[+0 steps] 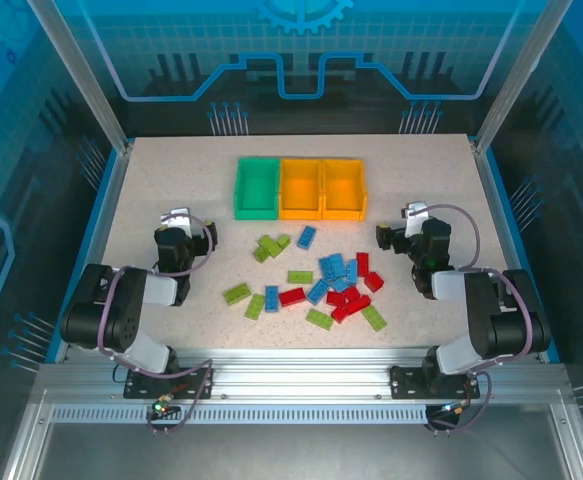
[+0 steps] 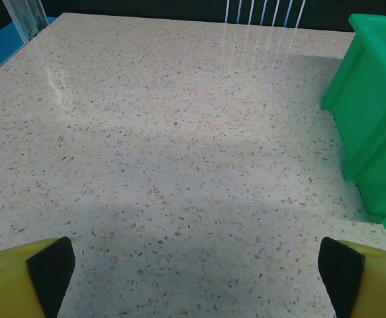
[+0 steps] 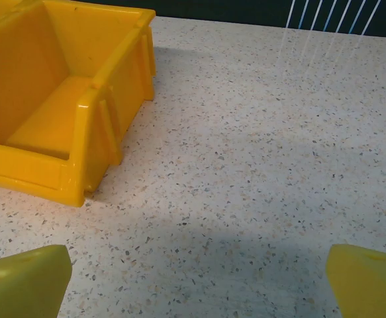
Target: Sort the legos into containers by color
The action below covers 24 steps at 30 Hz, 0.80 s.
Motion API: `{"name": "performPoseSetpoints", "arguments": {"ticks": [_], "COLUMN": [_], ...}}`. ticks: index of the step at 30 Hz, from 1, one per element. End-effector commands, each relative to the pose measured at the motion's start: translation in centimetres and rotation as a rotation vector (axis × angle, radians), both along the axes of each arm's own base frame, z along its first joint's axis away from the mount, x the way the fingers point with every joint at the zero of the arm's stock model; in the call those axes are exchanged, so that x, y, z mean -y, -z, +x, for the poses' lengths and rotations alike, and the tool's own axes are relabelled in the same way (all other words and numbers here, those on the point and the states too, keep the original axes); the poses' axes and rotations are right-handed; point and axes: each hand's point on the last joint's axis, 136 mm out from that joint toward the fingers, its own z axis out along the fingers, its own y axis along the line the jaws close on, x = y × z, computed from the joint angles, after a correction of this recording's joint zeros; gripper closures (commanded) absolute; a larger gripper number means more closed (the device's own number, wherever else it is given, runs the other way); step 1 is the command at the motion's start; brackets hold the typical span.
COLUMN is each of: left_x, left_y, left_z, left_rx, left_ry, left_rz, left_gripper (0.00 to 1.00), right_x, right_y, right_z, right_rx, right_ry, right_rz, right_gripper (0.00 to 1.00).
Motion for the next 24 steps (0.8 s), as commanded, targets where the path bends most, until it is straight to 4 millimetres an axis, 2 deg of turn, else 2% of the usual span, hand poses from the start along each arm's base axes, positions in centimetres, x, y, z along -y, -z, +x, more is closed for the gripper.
{"name": "performPoseSetpoints", "arguments": {"ticks": [1,21,24], "left_x": [-0.03,-0.03,-0.21], "left_y": [-1.34,-1.30,-1.85], "left_z": [0.72,0.73,0.69], "left_rx": [0.049,0.048,0.038], "left_ry": [0.005,0.005,-0.006], "left_rz": [-0.017,-0.017,-0.017], "left_gripper": [0.01,0.01,0.01], "right_x": [-0.22,-0.25,-0.14], "right_y": [-0.31,-0.30,-0.98], "right_z": [0.44,0.42,0.82], "right_rx": [0.009,0.009,-0.049], "right_ry": [-0.003,-0.007,0.002], "right_rz": [-0.014,-0.009,-0.010], "right_gripper": [0.00,0.00,0.00]}}
